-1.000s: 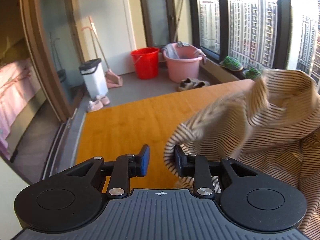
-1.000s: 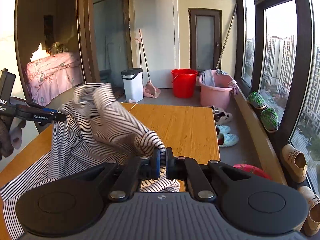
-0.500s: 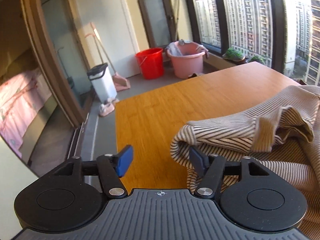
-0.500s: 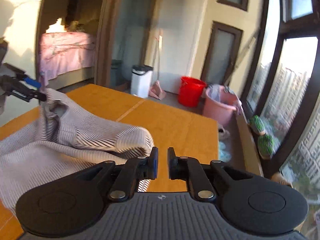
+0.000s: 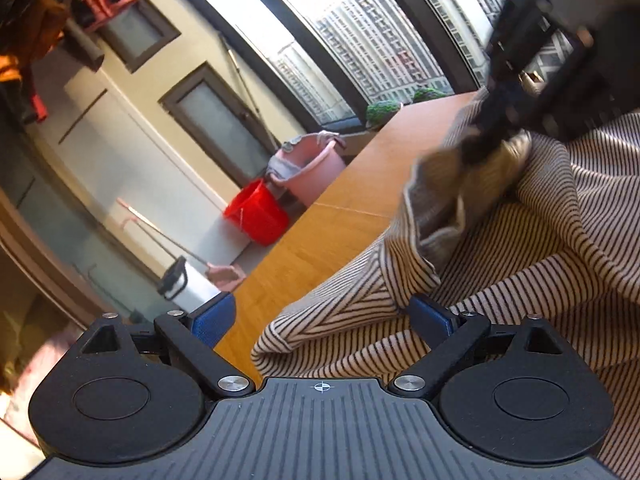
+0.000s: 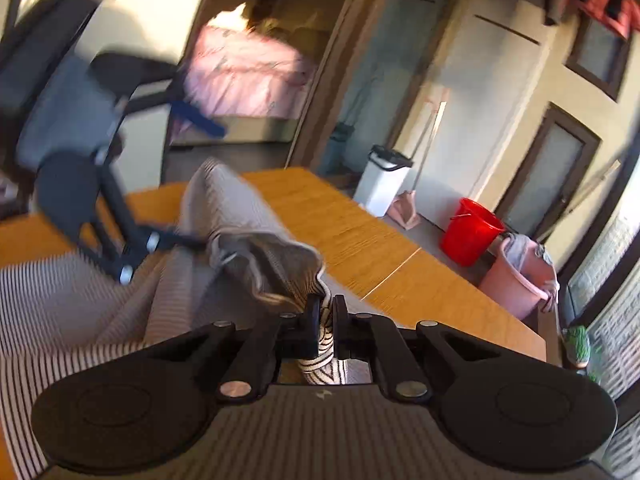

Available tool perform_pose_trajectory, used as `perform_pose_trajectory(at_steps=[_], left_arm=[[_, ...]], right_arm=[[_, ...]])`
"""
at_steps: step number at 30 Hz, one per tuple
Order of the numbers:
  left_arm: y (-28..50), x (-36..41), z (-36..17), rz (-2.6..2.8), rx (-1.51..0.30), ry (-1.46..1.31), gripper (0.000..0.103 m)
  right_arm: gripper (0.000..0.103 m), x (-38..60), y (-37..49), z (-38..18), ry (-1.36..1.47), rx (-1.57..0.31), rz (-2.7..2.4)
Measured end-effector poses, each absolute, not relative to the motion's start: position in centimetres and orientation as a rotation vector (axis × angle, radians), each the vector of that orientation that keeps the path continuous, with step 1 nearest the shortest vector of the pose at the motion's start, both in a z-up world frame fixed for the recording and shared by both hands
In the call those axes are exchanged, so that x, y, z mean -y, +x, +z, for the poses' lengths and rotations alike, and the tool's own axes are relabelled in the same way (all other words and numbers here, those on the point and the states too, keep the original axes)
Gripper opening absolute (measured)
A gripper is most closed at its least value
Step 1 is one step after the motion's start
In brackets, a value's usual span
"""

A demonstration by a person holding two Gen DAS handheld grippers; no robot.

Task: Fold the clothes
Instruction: 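Lift the sweatshirt by the hem with both grippers and shake it out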

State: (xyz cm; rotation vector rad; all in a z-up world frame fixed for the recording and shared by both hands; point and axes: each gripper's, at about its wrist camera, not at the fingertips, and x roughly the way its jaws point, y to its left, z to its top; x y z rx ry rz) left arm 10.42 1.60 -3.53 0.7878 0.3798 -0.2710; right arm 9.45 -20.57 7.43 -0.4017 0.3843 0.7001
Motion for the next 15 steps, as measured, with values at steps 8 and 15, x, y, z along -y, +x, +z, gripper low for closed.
perform_pose_trajectory(at_steps=[8,15], left_arm=[[12.6,0.9,-2.5,-0.254,-0.341,0.692,0.05],[12.2,-0.4,-1.1,-0.224,-0.361,0.614,0.041]], right_arm=[[0.005,22.4,9.4,8.3,-0.378,-0.367,0.685],[0.057,23.2,8.3,6.9,-0.444,-0.338,0.694]])
